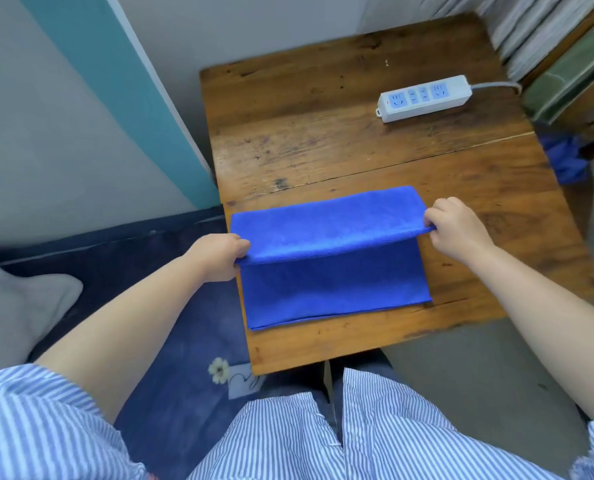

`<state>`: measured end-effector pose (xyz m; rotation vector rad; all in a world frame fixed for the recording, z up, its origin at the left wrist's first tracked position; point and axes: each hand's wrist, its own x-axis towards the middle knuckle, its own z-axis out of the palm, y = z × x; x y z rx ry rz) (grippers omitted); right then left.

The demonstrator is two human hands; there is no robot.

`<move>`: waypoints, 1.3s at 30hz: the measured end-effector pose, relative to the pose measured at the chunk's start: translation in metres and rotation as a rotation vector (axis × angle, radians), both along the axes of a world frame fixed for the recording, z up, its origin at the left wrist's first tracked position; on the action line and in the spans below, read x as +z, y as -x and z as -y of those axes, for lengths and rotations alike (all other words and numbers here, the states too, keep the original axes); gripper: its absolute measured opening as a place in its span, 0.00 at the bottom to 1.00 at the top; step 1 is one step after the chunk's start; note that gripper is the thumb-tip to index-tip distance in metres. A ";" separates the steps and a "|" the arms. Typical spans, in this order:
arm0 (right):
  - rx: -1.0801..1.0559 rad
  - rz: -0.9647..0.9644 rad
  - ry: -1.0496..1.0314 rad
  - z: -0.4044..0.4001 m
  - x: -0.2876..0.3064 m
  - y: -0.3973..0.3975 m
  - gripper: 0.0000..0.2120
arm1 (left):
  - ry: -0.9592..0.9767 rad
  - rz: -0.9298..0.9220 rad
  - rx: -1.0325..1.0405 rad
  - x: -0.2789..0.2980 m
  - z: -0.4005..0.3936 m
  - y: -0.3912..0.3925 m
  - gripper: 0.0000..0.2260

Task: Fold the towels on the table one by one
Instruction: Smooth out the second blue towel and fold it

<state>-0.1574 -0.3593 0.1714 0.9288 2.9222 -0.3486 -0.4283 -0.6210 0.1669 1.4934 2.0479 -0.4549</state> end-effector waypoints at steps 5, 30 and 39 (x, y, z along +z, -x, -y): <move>0.129 -0.016 -0.036 0.031 0.006 -0.032 0.11 | 0.002 0.065 -0.039 -0.006 0.027 -0.022 0.11; -0.128 0.293 0.058 0.076 -0.036 -0.068 0.05 | 0.184 0.045 0.017 -0.040 0.046 -0.086 0.11; 0.069 0.135 0.165 0.098 -0.069 0.044 0.22 | -0.315 0.020 0.429 -0.064 -0.036 -0.099 0.21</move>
